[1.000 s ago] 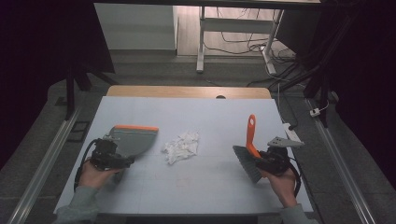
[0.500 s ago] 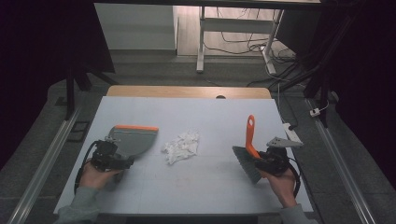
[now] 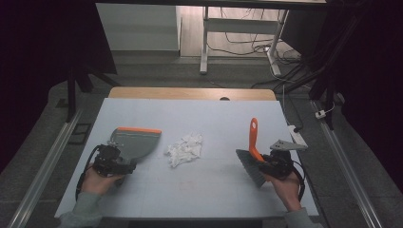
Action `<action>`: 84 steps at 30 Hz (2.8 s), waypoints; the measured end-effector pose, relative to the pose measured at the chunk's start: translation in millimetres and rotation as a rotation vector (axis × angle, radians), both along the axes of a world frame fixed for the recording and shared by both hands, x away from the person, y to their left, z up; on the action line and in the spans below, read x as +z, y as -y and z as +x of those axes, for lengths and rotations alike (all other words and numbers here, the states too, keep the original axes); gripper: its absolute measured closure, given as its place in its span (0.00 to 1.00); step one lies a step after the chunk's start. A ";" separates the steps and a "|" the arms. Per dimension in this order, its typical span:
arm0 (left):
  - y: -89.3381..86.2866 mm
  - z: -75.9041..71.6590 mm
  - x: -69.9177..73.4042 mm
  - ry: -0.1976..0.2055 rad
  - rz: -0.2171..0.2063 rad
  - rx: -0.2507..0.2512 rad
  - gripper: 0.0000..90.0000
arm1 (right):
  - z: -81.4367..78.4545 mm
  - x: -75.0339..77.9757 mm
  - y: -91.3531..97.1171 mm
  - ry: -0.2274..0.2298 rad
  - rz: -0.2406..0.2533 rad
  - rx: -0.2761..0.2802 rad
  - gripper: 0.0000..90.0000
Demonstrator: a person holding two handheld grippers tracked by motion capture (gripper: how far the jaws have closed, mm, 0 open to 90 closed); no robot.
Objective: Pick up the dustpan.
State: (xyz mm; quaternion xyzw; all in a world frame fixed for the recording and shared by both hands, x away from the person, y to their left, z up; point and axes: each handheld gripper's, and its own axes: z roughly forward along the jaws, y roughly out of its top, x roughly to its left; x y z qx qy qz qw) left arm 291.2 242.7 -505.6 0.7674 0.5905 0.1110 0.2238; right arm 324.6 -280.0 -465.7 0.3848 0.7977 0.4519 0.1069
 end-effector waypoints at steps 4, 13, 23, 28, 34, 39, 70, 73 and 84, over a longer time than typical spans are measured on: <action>-2.2 -1.8 -3.5 -0.014 -0.011 0.015 0.19 | -0.3 0.5 1.0 0.002 0.001 -0.003 0.78; -4.7 4.2 -13.5 -0.037 -0.060 0.039 0.21 | -0.2 0.1 -0.2 0.002 -0.001 -0.001 0.78; -7.7 9.5 -19.4 -0.031 -0.089 0.068 0.33 | 0.4 -0.7 0.4 0.001 -0.006 -0.006 0.78; -9.1 9.9 -20.7 -0.030 -0.119 0.077 0.41 | 0.4 -0.9 0.3 0.002 -0.007 -0.005 0.78; -11.5 9.8 -21.0 -0.022 -0.136 0.087 0.53 | 0.8 -2.0 -0.5 0.000 -0.010 -0.002 0.78; -13.8 8.4 -19.6 0.008 -0.146 0.092 0.65 | 0.8 -2.3 -1.0 -0.001 -0.012 -0.001 0.78; -32.0 -2.2 0.3 0.154 -0.163 -0.002 0.69 | 0.0 1.1 2.1 0.012 0.009 -0.006 0.78; -34.1 -3.2 2.6 0.168 -0.180 -0.020 0.69 | -0.3 1.9 2.6 0.019 0.014 0.000 0.78; -40.5 -9.5 12.7 0.213 -0.183 -0.052 0.69 | -1.2 3.6 3.9 0.030 0.023 -0.003 0.78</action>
